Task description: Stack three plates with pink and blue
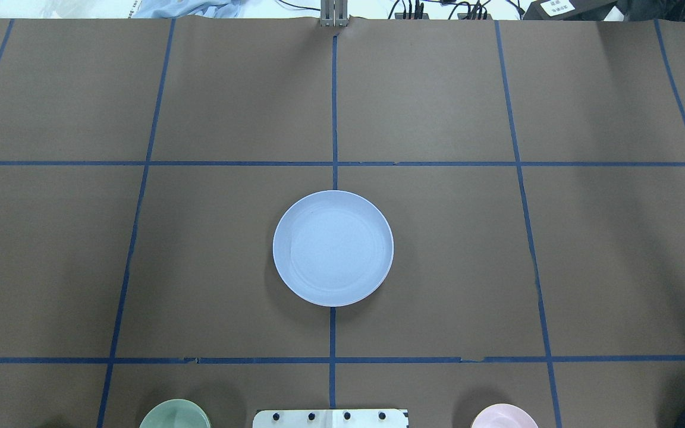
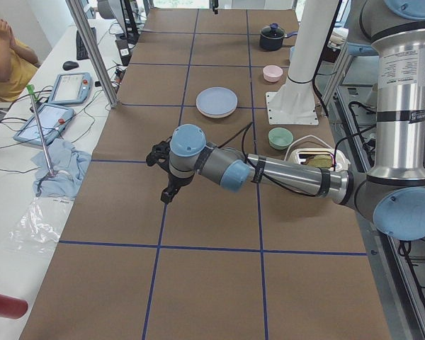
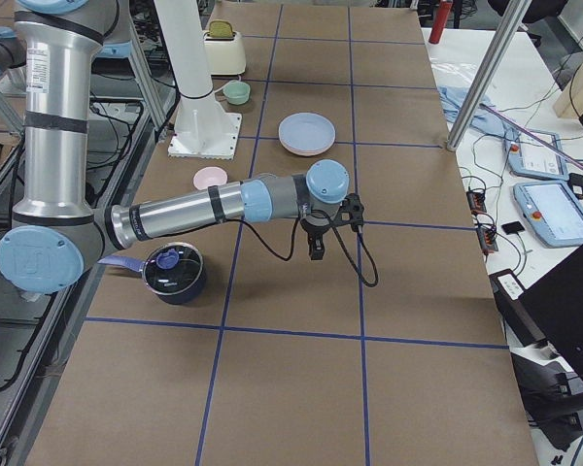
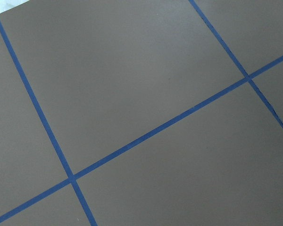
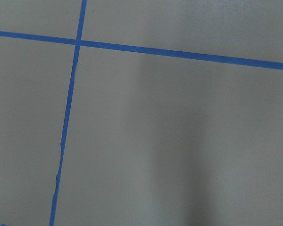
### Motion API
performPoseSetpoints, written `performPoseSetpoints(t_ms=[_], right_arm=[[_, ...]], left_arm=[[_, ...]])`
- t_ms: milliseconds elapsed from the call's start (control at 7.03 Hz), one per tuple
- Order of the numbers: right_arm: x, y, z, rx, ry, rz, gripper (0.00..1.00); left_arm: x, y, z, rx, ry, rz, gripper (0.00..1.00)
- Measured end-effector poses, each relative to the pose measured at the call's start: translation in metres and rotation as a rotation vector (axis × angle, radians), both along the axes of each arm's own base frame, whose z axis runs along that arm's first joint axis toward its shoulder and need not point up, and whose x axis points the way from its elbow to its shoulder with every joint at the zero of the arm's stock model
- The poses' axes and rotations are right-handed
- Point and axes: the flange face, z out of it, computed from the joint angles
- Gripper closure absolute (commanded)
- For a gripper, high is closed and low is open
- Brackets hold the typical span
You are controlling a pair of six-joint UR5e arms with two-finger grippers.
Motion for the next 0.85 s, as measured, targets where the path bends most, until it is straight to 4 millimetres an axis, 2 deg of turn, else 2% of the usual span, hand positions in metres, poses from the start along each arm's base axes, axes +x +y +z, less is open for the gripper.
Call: performPoseSetpoints(t_ms=[427,853], right_arm=[[0.0,-0.001,-0.001,0.005,-0.001,-0.001,0.0],[0.0,-0.001,-0.005,0.019,-0.001,-0.003,0.0]], left_arm=[[0.0,0.0,-0.001,-0.009,0.003,-0.009,0.0],[0.0,0.001,-0.01,-0.008,0.004,-0.024,0.0]])
